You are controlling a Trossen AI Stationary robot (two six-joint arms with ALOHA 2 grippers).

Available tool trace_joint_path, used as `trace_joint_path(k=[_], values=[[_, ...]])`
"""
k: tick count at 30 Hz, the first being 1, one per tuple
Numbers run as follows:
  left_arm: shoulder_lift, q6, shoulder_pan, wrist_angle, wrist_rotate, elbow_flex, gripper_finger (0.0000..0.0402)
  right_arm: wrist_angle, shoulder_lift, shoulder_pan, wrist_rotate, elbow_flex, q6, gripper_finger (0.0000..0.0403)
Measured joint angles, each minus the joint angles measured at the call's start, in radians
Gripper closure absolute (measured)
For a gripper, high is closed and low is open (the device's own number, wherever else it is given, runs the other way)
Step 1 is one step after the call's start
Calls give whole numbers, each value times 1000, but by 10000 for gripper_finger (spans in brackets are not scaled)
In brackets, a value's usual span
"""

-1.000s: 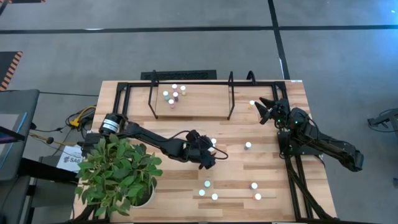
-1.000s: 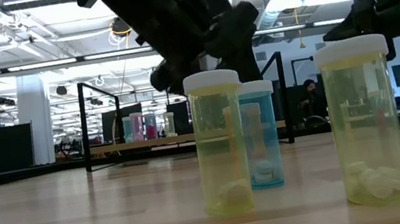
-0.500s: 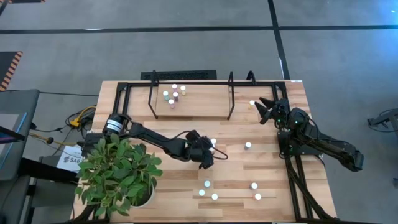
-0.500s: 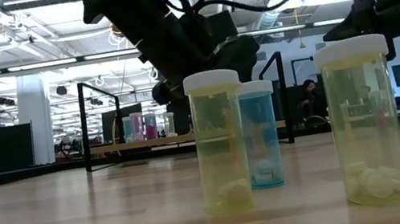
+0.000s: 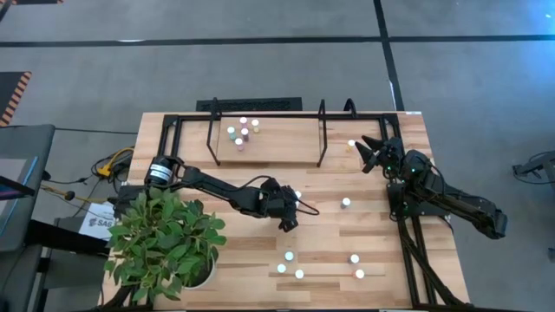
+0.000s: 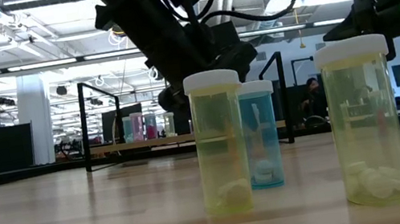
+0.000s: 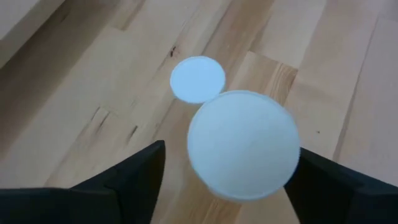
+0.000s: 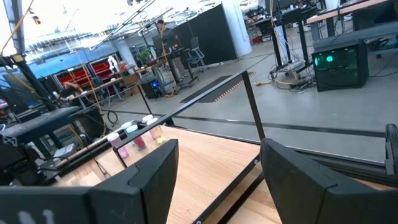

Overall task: Pick and place medicine bottles onto shelf by color
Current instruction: Put the orange pill bottle on the shelf

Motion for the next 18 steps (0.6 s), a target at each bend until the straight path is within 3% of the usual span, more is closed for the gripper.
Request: trace_joint_path(k=[10, 18], values=[[0, -25, 0, 10, 2, 0, 222, 0, 0, 0, 0, 0, 0, 154], [-1, -28, 0, 11, -1, 0, 235, 0, 0, 0, 0, 0, 0, 154]])
